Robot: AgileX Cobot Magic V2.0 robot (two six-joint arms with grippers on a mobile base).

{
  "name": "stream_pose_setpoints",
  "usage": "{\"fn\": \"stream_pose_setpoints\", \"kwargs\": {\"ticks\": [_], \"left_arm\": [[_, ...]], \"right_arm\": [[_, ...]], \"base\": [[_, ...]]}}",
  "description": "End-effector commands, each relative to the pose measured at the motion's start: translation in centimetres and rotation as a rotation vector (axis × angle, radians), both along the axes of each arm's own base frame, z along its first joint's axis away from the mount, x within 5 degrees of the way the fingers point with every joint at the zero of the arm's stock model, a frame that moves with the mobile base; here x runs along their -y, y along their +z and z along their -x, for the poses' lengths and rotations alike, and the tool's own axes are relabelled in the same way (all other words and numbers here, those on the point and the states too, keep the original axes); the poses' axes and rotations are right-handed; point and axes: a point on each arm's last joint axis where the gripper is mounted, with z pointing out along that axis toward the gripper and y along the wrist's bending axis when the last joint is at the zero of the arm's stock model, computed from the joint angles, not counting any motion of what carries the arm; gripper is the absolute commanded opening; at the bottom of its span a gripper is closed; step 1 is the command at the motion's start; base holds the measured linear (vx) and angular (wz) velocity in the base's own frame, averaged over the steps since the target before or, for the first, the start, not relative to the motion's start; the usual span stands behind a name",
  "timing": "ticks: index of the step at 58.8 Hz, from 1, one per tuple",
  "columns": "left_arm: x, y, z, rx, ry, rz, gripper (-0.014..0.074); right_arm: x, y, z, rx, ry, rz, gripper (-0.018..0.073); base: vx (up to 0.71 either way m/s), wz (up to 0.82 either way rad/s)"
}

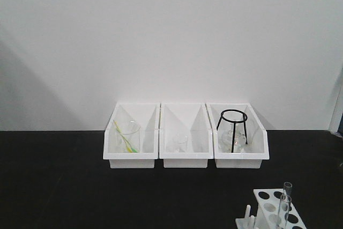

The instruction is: Flip and reinsert test tube from rack

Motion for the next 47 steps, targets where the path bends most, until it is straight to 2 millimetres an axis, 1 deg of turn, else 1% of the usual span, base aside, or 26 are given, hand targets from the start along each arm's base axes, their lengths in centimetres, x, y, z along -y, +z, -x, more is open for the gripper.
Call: {"fn": "stream_pose_setpoints", "kwargs": {"ticks": [1,12,20,22,26,29,30,33,38,40,45,47], "left_arm": [[0.1,0.8,-0.1,0.098,-0.012,-0.004,-0.0006],[0.1,0.8,-0.1,0.098,-0.012,-0.004,-0.0006],[0.1,0.8,-0.1,0.098,-0.012,-0.004,-0.0006],[0.1,0.8,-0.1,0.098,-0.012,-0.004,-0.0006],[0.1,0.8,-0.1,0.098,-0.012,-0.004,-0.0006],[0.1,0.8,-0.1,0.098,-0.012,-0.004,-0.0006],[0.1,0.8,-0.1,0.098,-0.012,-0.004,-0.0006],[0.1,0.8,-0.1,0.098,-0.012,-0.004,-0.0006],[0.1,0.8,-0.1,0.098,-0.012,-0.004,-0.0006],[0.1,0.8,-0.1,0.098,-0.012,-0.004,-0.0006],[0.1,0.8,-0.1,0.098,-0.012,-0.004,-0.0006],[0.1,0.8,-0.1,0.098,-0.012,-0.004,-0.0006]], "right_arm": [[0.0,0.9,0.0,0.099,0.004,0.006,-0.0008],[-0.1,1.3,0.1,0.147,0.009,-0.011,-0.0008],[-0.2,2.6,0.2,0.290,0.021,-0.014,-0.0008],[-0.2,3.3,0.4,0.364,0.028,-0.019,-0.0008],[-0.3,4.7,0.8,0.459,0.037,-0.033,-0.0008],[-0.3,5.7,1.0,0.475,0.037,-0.040,-0.0008],[-0.3,6.5,1.1,0.478,0.036,-0.042,-0.0008],[-0.2,7.2,1.0,0.424,0.028,-0.038,-0.0008],[-0.1,9.7,0.8,0.345,0.015,-0.033,-0.0008],[-0.1,11.0,0.7,0.329,0.011,-0.033,-0.0008],[-0.1,13.1,0.1,0.311,0.008,-0.032,-0.0008],[-0.1,13.6,-0.1,0.308,0.008,-0.032,-0.0008]], "base": [[0.00,0.00],[0.00,0.00],[0.00,0.00],[0.00,0.00],[0.00,0.00],[0.00,0.00],[0.00,0.00],[0.00,0.00],[0.00,0.00],[0.00,0.00],[0.00,0.00],[0.00,0.00]]}}
